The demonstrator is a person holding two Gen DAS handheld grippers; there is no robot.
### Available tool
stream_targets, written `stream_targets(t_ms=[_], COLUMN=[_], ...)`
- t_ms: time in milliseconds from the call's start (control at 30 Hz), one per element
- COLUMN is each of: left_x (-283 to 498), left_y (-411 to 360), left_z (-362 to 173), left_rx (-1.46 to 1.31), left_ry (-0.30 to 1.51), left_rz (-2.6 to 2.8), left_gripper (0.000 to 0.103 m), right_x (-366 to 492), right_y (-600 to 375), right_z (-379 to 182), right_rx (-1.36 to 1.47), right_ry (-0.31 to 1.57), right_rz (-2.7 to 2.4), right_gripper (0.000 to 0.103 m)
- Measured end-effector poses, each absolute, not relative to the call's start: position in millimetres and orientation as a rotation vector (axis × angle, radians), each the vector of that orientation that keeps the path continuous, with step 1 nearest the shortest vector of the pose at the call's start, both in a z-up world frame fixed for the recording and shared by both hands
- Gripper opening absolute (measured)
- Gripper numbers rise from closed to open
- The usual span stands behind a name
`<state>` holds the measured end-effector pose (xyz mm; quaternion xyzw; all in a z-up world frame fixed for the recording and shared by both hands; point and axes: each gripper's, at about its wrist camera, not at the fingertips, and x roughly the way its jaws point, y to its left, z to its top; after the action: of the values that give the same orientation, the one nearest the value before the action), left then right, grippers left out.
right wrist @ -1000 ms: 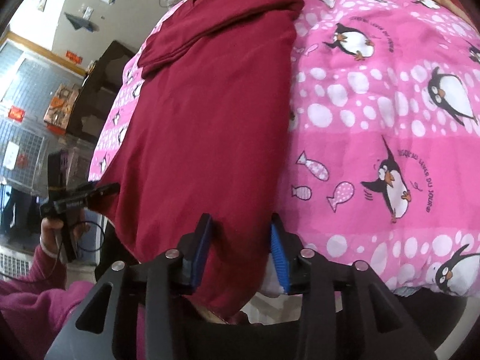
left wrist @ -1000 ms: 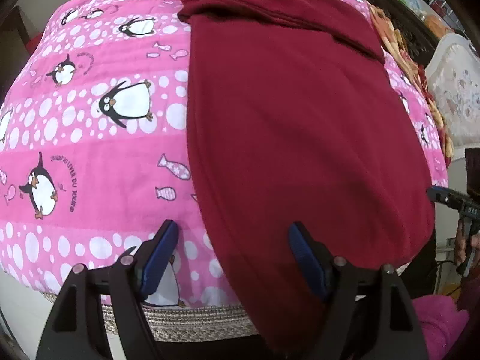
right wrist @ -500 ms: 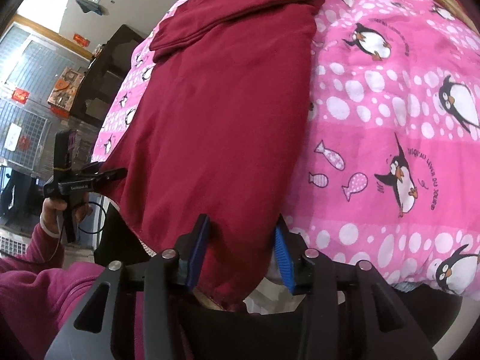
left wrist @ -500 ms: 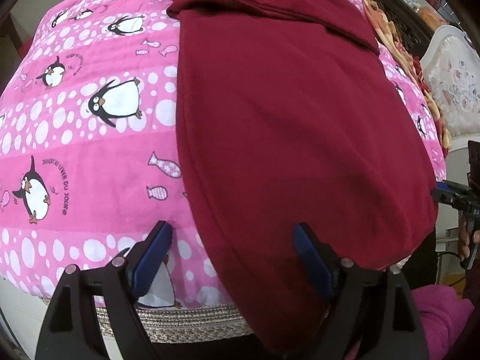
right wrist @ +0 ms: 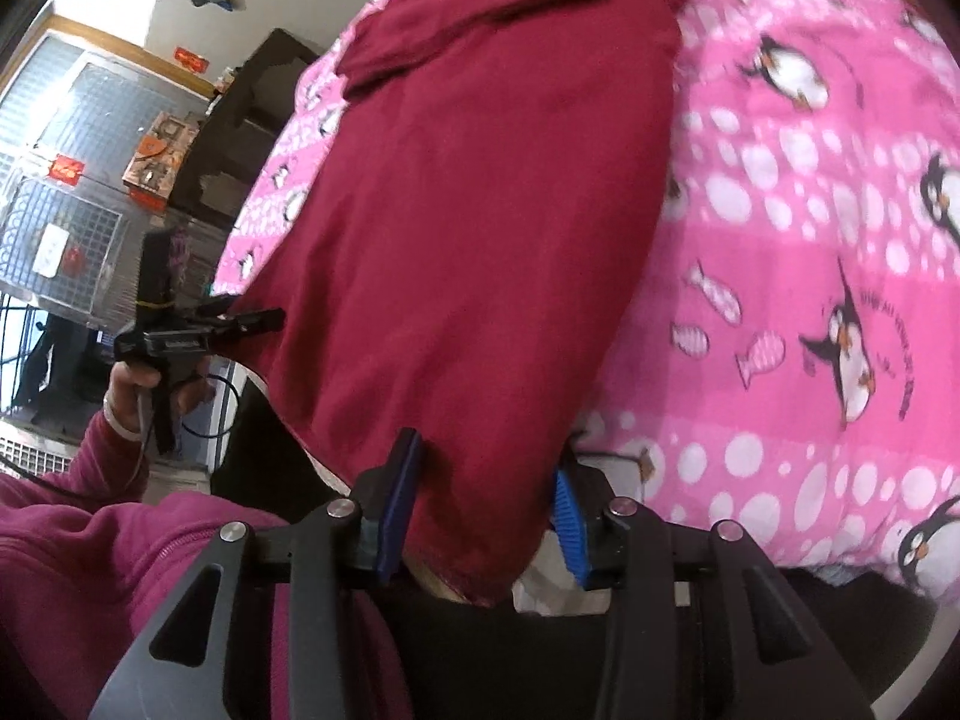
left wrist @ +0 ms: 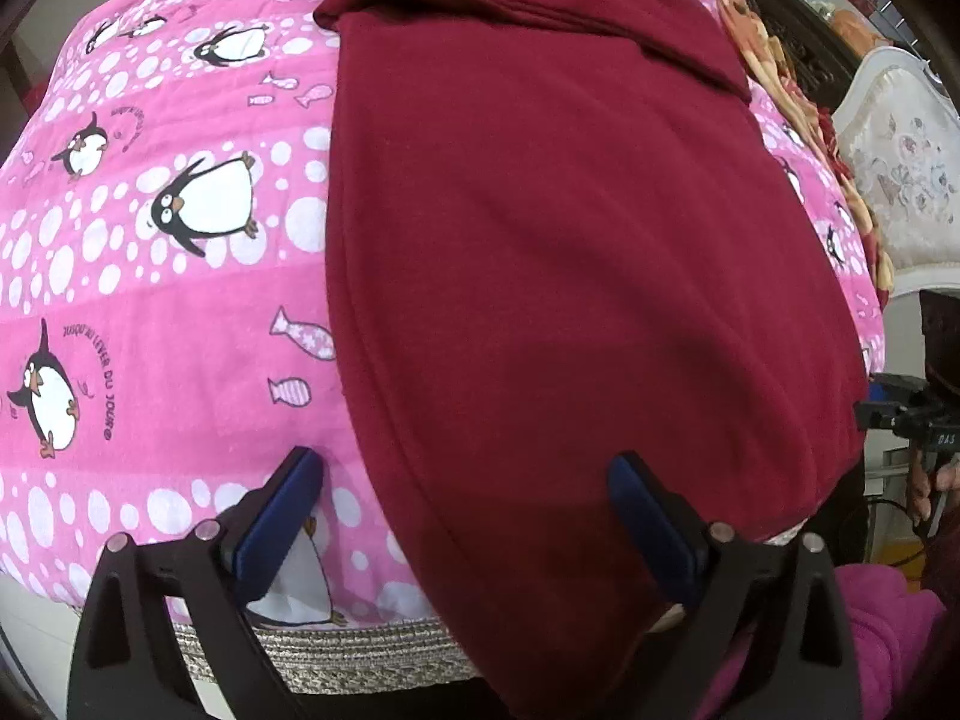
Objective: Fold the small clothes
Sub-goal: 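Grasp the sweatshirt hem with both grippers and lift it toward the collar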
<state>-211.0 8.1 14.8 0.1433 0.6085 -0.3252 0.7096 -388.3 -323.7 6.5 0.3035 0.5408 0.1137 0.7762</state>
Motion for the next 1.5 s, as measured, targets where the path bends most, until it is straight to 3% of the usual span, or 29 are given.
stream_targets(t_ms=[133, 167, 300, 433, 500, 667, 933, 1500], left_x=[-210, -210, -206, -208, -210, -208, -177, -112], left_y=[10, 10, 18, 19, 17, 12, 18, -38], left_z=[17, 18, 23, 24, 26, 38, 86, 141], left_rx=[0.311, 0.322, 0.301, 0.298, 0.295, 0.266, 0.096, 0.095], left_ry=[1.346, 1.339, 1.343, 1.339, 1.343, 1.319, 1.191, 0.959], left_rz=[-0.702, -0.697, -0.708, -0.725, -0.749, -0.779, -0.79, -0.758], left_gripper=[0.089, 0.081, 0.049, 0.03, 0.014, 0.008, 0.008, 0.008], right_x=[-394, -395, -393, -389, -388, -385, -361, -292], right_y=[-328, -329, -327, -326, -327, -338, -356, -407], right_z=[6, 7, 14, 15, 18, 41, 62, 97], right_rx=[0.687, 0.686, 0.659, 0.652, 0.646, 0.651, 0.677, 0.664], right_ry=[1.128, 1.117, 1.091, 1.091, 1.079, 0.989, 0.879, 0.716], right_rz=[0.246, 0.246, 0.261, 0.272, 0.266, 0.262, 0.269, 0.156], right_gripper=[0.004, 0.0, 0.0, 0.0, 0.0, 0.0, 0.0, 0.0])
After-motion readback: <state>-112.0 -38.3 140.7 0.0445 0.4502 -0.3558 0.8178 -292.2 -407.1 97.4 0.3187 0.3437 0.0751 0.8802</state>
